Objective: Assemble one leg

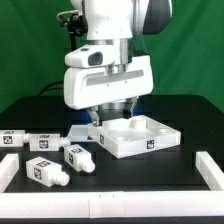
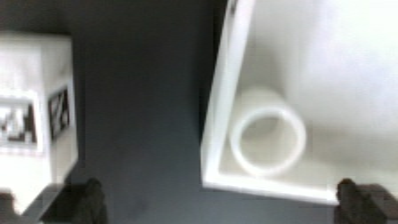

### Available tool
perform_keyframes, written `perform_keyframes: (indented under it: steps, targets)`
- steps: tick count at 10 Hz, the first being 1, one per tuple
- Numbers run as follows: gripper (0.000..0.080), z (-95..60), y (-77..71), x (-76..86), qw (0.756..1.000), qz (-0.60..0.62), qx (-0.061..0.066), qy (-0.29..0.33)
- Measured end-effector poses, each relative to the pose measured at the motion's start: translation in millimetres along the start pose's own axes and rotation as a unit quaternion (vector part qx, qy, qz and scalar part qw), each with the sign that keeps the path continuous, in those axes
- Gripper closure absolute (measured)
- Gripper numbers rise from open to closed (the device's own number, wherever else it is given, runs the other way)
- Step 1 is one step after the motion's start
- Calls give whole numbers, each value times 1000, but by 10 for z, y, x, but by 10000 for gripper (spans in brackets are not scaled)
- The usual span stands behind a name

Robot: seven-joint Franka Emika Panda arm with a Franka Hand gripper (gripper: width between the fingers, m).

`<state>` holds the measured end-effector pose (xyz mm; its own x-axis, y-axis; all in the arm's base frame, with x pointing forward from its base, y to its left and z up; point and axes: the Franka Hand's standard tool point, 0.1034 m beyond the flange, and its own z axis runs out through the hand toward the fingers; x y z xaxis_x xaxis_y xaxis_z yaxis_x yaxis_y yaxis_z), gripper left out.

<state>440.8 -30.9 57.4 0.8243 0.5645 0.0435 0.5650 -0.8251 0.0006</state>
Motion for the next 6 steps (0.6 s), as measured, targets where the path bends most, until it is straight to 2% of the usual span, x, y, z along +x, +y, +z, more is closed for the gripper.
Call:
perform_keyframes:
  steps: [1,2,3,5,6]
  targets:
    - [150,140,-15,-105,1000,-2,-5,4]
    - [150,247,-27,-181,1000,-1,1,-2]
    - [150,338,-11,-218,1000,0,-2,1]
    - [150,486,-81,-201,1000,-4,-5,7]
    - [150,503,-77,-205,1000,-4,-7,9]
